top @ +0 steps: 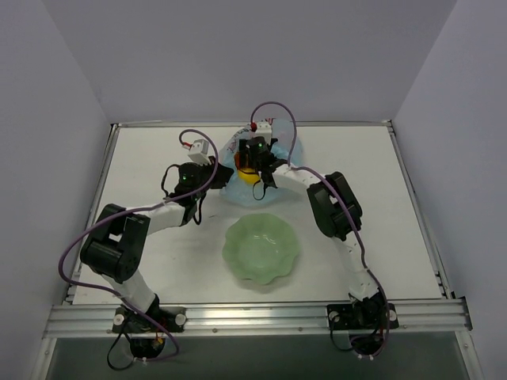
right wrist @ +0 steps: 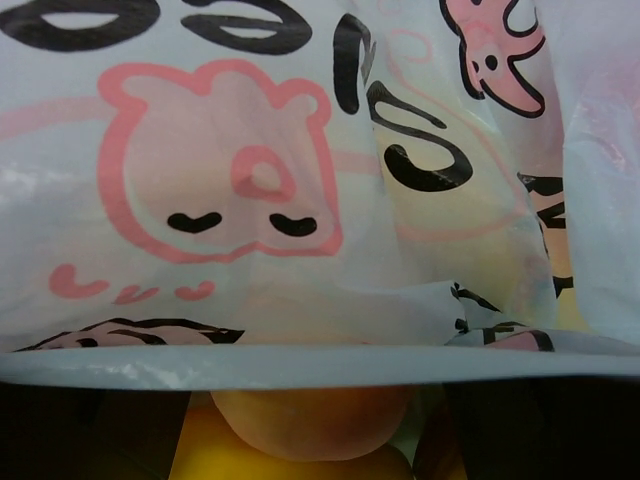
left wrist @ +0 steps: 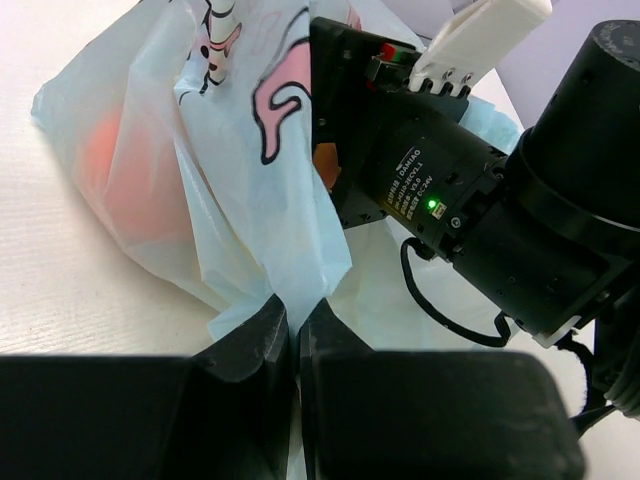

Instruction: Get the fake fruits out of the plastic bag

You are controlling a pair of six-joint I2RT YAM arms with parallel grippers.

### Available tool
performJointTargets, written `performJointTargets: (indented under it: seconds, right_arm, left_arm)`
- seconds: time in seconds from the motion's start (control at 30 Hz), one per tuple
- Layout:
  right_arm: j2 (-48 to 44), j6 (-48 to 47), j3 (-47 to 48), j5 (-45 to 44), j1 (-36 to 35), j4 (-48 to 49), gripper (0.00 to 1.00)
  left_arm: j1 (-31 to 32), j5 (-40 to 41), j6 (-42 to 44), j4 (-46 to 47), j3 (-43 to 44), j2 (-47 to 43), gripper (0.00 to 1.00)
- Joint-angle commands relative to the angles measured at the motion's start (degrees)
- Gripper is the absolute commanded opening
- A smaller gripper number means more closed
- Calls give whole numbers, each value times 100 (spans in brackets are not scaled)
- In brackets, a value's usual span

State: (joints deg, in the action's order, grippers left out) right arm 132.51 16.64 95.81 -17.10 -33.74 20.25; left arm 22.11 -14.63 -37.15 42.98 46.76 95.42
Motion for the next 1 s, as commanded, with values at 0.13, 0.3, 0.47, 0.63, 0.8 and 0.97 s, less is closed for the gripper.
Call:
performJointTargets:
  seconds: [0.13, 0.3, 0.47, 0.63, 0.8, 0.97]
  right_arm:
    - [-522, 85, -140, -13, 25, 434, 32]
    - [-1524, -82, -1009, 495, -36, 699, 27]
    - [-2676, -30, -1907, 1112, -28, 735, 26]
    - [-3554, 181, -2707, 1612, -45, 673, 26]
    - [-4459, 191, -3410, 2325, -176, 271, 28]
    - [-5374, 207, -4174, 2843, -449, -249, 30]
  left_arm:
    - [-22, -101, -161, 369, 131, 30, 2]
    - [-22, -110, -249, 404, 122, -5, 2]
    - [-22, -119, -469, 334, 193, 3, 2]
    - [-14, -127, -627, 342, 175, -6, 2]
    - [-14, -154, -680, 413, 166, -102, 2]
    - [-22, -119, -627, 343, 114, -251, 2]
